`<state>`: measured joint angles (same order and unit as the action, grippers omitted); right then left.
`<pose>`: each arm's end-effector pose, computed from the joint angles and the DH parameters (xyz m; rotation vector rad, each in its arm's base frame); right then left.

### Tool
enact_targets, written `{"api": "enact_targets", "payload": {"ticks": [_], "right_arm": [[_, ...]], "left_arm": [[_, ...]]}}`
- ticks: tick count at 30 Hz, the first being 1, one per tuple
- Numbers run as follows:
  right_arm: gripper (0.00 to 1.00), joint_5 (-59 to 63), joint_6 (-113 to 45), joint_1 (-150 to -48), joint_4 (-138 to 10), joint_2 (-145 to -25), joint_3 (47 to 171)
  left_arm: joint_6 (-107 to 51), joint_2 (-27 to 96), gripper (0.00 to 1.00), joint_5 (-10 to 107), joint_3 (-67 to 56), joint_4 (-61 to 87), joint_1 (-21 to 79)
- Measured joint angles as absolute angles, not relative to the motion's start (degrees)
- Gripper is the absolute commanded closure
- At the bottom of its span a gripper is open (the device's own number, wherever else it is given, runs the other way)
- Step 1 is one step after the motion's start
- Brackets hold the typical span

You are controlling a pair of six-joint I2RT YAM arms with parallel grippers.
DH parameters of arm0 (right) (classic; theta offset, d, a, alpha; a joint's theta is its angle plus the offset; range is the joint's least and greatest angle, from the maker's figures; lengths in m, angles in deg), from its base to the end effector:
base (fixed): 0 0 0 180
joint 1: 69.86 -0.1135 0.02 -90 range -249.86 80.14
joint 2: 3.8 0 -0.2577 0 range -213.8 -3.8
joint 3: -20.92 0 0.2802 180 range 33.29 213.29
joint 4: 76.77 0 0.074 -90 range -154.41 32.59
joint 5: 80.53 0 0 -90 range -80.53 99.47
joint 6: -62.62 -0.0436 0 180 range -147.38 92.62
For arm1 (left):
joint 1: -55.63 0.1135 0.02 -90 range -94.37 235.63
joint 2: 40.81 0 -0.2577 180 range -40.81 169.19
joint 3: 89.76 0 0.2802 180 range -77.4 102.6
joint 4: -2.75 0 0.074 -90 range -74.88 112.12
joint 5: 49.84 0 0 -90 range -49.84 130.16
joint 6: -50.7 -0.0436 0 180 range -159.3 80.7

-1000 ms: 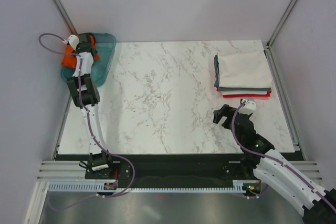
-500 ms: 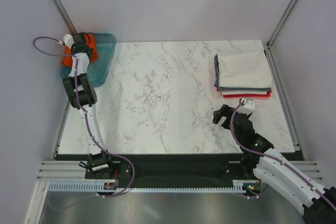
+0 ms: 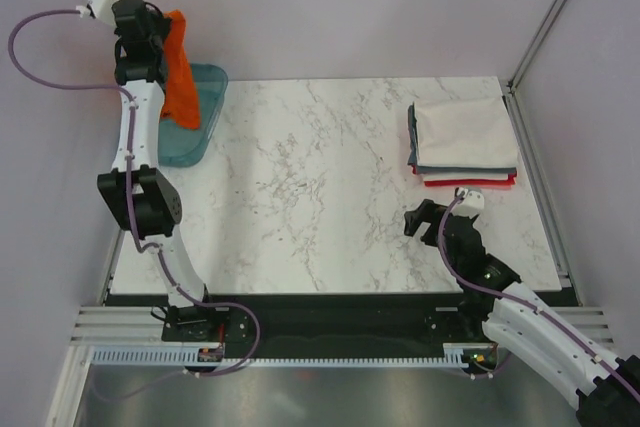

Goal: Fold and stack the t-shirts
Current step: Move the tshirt to the center of the board

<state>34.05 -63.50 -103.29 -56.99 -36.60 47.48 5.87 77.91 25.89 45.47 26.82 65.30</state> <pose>0.1636 0.0863 0.1728 0.3158 1.9730 0.3511 0.5184 0.0992 0.4038 -0.9454 1.4188 -0.2506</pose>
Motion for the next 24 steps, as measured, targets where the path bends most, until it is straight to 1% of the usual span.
{"api": "enact_targets", "payload": {"ticks": [4,8,11,15,17,19,20,21,22,23,24], "right_arm": [[0.02,33.7,-63.3,-103.3,-57.1,-36.6,47.5],[0.02,33.6,-63.2,-103.3,-57.1,-36.5,47.5],[0.02,33.6,-63.2,-103.3,-57.1,-36.4,47.5],[0.02,33.8,-63.2,-103.3,-57.1,-35.7,47.5],[0.02,33.8,-63.2,-103.3,-57.0,-35.2,47.5],[0.02,33.9,-63.2,-103.3,-56.9,-34.5,47.5],[0.02,33.9,-63.2,-103.3,-56.7,-34.3,47.5],[0.02,33.9,-63.2,-103.3,-56.6,-33.9,47.5],[0.02,33.9,-63.2,-103.3,-56.6,-33.6,47.5],[0.02,33.9,-63.2,-103.3,-56.6,-33.3,47.5],[0.02,34.0,-63.2,-103.3,-56.5,-33.1,47.5]], "left_arm": [[4.5,66.9,0.98,26.2,43.4,22.9,58.2],[4.0,57.0,0.98,27.8,42.6,19.0,47.3],[3.6,52.4,0.98,29.8,43.7,15.8,38.3],[5.9,48.1,0.98,31.6,43.1,12.7,30.9],[8.3,45.0,0.98,32.0,38.4,10.6,28.3],[10.8,41.4,0.97,32.0,30.5,8.5,26.2],[12.4,39.2,0.94,32.1,25.1,7.5,25.4],[14.6,36.7,0.89,32.3,17.3,6.6,24.8],[15.5,35.7,0.76,32.3,13.9,6.6,24.3],[17.2,33.8,0.48,32.2,6.7,4.6,24.0],[18.5,32.0,0.31,31.8,-0.4,3.9,24.0]]}}
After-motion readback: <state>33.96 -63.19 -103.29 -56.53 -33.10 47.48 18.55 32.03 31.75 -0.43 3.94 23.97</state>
